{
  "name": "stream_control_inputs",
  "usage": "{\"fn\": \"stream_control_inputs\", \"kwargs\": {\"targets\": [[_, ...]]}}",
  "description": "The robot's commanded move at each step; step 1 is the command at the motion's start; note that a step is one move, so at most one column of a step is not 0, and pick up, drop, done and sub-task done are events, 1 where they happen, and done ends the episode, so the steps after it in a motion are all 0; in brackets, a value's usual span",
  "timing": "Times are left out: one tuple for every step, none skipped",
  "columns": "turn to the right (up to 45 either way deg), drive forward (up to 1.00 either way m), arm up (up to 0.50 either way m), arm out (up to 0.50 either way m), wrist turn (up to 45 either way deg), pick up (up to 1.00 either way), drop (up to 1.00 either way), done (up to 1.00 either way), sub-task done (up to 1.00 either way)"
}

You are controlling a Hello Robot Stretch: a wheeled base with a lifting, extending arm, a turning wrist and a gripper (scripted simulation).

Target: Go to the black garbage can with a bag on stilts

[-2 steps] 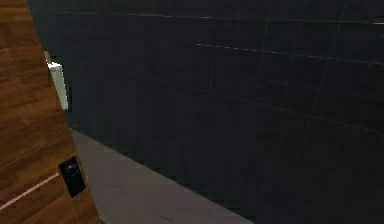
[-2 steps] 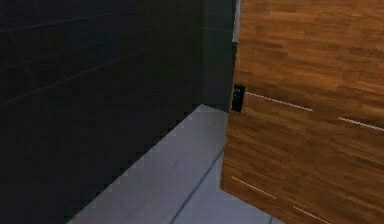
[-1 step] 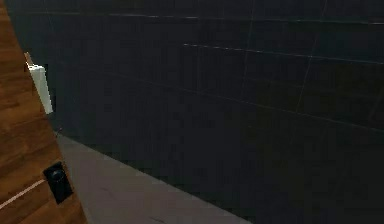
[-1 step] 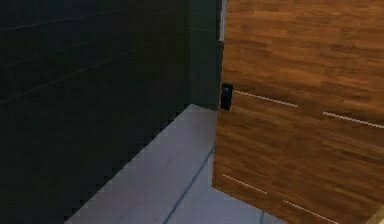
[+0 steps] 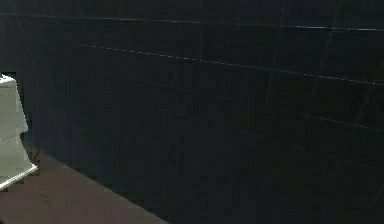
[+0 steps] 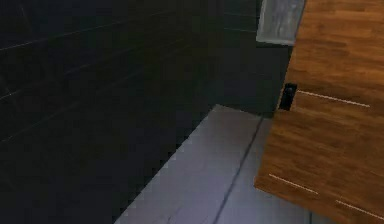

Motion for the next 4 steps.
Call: {"fn": "stream_control_inputs", "kwargs": {"targets": [[-24.0, 0.0, 0.0, 0.0, 0.0, 0.0, 0.0, 0.0, 0.0], [0.0, 0.55, 0.0, 0.0, 0.0, 0.0, 0.0, 0.0, 0.0], [-36.0, 0.0, 0.0, 0.0, 0.0, 0.0, 0.0, 0.0, 0.0], [0.0, 0.3, 0.0, 0.0, 0.0, 0.0, 0.0, 0.0, 0.0]]}}
